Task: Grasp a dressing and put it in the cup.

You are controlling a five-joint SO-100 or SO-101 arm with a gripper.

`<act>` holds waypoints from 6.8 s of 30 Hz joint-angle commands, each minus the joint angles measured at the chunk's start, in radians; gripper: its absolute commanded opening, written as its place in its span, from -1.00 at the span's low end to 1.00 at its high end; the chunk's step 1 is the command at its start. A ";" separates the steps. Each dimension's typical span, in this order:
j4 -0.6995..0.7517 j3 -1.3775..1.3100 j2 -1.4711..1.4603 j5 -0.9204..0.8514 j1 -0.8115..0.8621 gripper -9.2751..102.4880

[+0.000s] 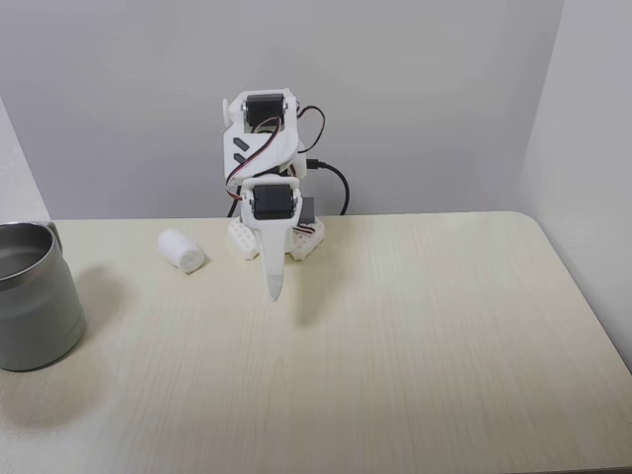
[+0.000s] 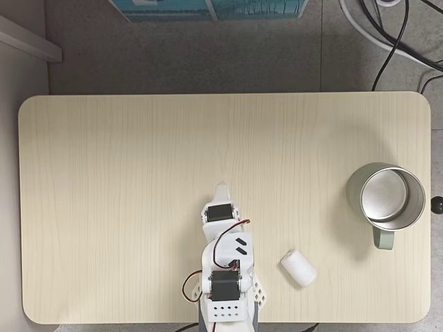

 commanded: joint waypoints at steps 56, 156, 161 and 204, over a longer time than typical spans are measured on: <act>0.528 1.086 0.684 -0.304 0.749 -0.66; 0.735 1.457 1.281 -0.706 1.246 -0.84; 0.735 1.727 1.445 -0.591 1.195 -0.84; 0.738 2.310 1.930 -0.420 1.085 -0.40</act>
